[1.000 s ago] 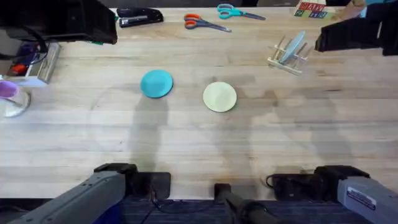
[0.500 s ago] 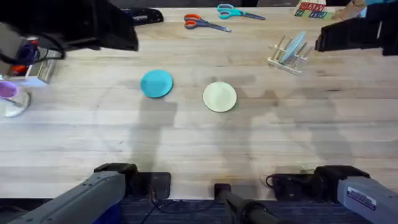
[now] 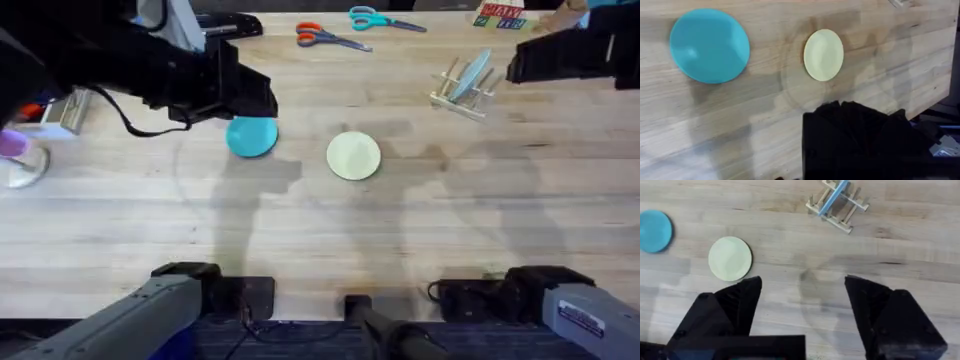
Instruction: Pick up the plates from the table one by one and place each into a slot on the dish rack.
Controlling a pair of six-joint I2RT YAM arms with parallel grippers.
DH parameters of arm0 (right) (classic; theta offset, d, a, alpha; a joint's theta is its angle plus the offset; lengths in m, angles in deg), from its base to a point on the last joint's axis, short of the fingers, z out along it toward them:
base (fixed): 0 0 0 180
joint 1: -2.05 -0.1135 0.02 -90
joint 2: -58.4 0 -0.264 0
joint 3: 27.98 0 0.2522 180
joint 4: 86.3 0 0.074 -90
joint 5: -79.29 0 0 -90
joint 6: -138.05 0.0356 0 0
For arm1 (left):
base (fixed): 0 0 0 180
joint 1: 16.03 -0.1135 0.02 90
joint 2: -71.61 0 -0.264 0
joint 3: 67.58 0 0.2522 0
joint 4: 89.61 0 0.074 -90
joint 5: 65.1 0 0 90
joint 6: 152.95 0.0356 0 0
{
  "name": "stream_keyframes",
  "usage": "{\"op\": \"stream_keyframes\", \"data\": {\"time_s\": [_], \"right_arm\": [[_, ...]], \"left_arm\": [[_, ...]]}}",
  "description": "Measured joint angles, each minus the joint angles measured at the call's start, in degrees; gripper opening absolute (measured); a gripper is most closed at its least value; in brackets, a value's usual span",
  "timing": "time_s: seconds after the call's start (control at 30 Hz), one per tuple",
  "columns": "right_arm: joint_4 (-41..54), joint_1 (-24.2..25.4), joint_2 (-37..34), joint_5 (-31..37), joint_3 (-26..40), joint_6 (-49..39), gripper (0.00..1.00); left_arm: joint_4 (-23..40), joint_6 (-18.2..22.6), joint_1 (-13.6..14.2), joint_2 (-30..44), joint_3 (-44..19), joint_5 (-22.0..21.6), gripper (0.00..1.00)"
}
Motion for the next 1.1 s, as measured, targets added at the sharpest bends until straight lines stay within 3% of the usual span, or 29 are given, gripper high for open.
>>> {"op": "stream_keyframes", "data": {"time_s": [0.17, 0.4, 0.67, 1.1], "right_arm": [[0.0, 0.0, 0.0, 0.0, 0.0, 0.0, 0.995], [0.0, 0.0, 0.0, 0.0, 0.0, 0.0, 0.995], [0.0, 0.0, 0.0, 0.0, 0.0, 0.0, 0.995], [0.0, 0.0, 0.0, 0.0, 0.0, 0.0, 0.994]], "left_arm": [[-3.2, -1.3, 1.8, 0.0, 2.4, 0.9, 0.042], [-7.8, -4.5, 8.0, 1.4, 3.4, 1.3, 0.042], [-13.5, -6.7, 14.6, 9.4, 3.5, 1.4, 0.042], [-16.1, -7.8, 15.3, 19.5, 3.5, 3.2, 0.04]]}}
